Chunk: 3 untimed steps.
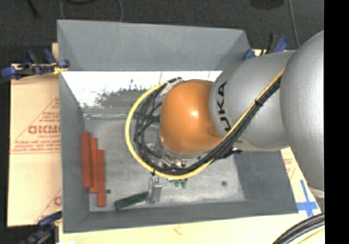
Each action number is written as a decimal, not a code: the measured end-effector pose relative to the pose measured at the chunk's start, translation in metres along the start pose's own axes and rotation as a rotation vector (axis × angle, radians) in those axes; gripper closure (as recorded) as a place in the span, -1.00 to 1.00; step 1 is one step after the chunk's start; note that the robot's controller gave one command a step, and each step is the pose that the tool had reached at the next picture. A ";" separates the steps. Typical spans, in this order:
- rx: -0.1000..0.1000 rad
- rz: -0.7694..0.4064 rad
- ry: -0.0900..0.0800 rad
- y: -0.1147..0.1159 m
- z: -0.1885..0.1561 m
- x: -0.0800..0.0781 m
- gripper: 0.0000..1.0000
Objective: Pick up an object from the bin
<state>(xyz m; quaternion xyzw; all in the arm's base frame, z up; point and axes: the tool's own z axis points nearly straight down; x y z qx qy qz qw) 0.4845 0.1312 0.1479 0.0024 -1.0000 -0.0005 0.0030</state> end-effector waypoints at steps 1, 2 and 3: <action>-0.003 0.000 -0.015 0.000 0.072 0.007 -1.00; -0.002 0.001 -0.008 0.000 0.070 0.009 1.00; -0.004 0.003 -0.018 0.018 -0.077 -0.021 1.00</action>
Offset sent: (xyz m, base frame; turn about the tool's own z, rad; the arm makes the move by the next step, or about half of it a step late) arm -0.0096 -0.0001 -0.0701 -0.0011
